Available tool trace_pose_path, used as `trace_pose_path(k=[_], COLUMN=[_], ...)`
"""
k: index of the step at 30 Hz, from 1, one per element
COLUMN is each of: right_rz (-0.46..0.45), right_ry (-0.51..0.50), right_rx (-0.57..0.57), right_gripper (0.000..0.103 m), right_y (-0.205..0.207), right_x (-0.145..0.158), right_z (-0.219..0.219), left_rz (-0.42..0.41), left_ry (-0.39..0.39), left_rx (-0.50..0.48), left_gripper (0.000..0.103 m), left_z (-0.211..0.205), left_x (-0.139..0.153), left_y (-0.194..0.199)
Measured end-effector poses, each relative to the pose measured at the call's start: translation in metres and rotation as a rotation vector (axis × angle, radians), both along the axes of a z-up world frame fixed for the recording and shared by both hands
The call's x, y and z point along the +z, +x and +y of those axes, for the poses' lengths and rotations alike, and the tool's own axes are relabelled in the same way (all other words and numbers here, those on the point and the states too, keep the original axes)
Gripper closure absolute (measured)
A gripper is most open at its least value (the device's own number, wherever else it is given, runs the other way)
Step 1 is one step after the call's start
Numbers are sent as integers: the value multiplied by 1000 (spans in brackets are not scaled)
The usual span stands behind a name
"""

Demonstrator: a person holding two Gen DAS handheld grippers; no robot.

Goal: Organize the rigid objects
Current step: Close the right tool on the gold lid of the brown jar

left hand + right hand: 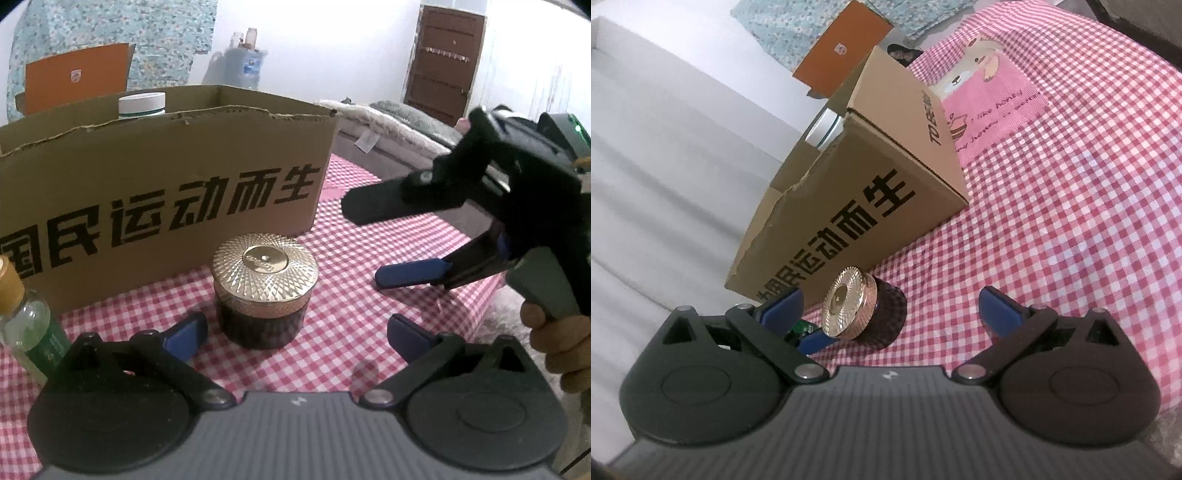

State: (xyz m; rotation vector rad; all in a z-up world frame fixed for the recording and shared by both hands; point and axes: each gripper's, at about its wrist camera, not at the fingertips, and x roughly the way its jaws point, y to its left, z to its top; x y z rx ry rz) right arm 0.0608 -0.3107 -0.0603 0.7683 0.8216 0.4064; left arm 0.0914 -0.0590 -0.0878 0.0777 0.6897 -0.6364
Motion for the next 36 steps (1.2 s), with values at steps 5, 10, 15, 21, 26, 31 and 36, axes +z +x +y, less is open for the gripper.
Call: trace_pose_path(k=[5, 10, 15, 21, 26, 31, 36], right_rz=[-39, -81, -91, -61, -44, -10, 0], right_ry=[-85, -152, -204, -211, -207, -187, -149], right_rx=[-1, 5, 40, 87, 98, 101, 96], right_gripper=[1, 3, 12, 31, 43, 53, 56], right_y=[-1, -4, -1, 10, 23, 32, 35], right_x=[8, 22, 31, 28, 24, 15, 12], right_z=[9, 18, 30, 46, 54, 57, 57], left_rz=[21, -29, -122, -115, -96, -79, -58], left_ry=[0, 52, 142, 178, 163, 162, 150], left_rx=[13, 19, 13, 19, 47, 65, 90], left_gripper=[0, 0, 3, 17, 30, 39, 45], left_z=[4, -1, -14, -22, -21, -22, -21], left_x=[4, 12, 16, 14, 15, 14, 13], left_y=[0, -5, -12, -7, 3, 11, 22])
